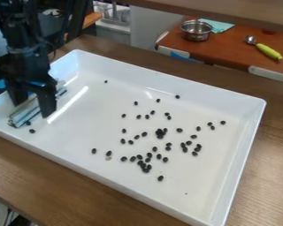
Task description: Sweep into pile
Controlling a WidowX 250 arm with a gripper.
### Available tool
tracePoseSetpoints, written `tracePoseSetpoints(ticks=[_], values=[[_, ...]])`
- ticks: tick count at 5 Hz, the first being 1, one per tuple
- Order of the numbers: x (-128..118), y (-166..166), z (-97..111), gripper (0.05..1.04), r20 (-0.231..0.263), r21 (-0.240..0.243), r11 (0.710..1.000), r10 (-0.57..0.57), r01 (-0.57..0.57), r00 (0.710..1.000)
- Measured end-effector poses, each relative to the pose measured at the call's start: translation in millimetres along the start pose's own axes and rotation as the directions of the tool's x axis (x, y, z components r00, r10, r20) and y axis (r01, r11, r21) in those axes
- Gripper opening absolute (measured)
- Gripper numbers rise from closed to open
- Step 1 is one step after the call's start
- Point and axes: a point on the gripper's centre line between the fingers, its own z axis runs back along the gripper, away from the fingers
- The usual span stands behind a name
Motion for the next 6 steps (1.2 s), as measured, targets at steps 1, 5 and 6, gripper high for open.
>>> tracePoseSetpoints(ticks=[1,5,6], values=[[-11,-7,-1,0.642,-0.003,-0.001,1.0,-0.028,0.028,1.0],[-26,-41,0,0.361,0.011,0.03,0.996,-0.081,0.081,0.997],[-26,-57,1,0.361,-0.009,0.008,0.996,-0.089,0.089,0.996]])
